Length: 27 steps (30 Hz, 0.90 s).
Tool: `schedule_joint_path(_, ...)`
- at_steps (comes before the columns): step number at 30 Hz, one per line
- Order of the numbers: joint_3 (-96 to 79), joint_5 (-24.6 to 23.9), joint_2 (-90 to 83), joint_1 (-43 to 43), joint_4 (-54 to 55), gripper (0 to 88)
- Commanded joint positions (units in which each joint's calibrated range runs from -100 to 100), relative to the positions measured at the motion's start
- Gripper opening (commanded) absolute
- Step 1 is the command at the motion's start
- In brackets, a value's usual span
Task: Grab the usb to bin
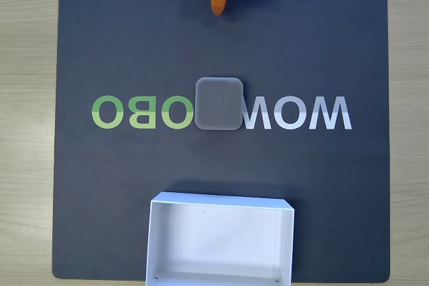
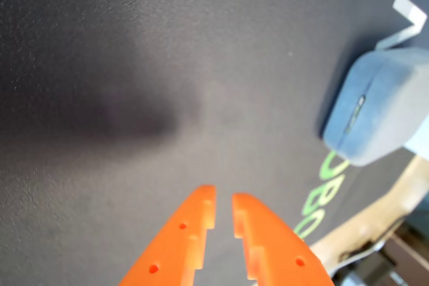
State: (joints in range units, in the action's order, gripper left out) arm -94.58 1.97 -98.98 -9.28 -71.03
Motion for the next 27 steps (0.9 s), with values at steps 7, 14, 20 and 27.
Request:
schedule_joint_path(7, 0.63, -0.07, -0.34, -0.23, 3.77, 2.6)
schedule_joint_path(14, 0.63, -0.13, -0.34, -0.23, 3.77, 3.0)
schedule_joint_path(20, 0.81, -0.13, -0.34, -0.06, 3.86, 3.0)
schedule_joint_path(27, 0.9, -0.18, -0.17, 0.02, 4.21, 3.2)
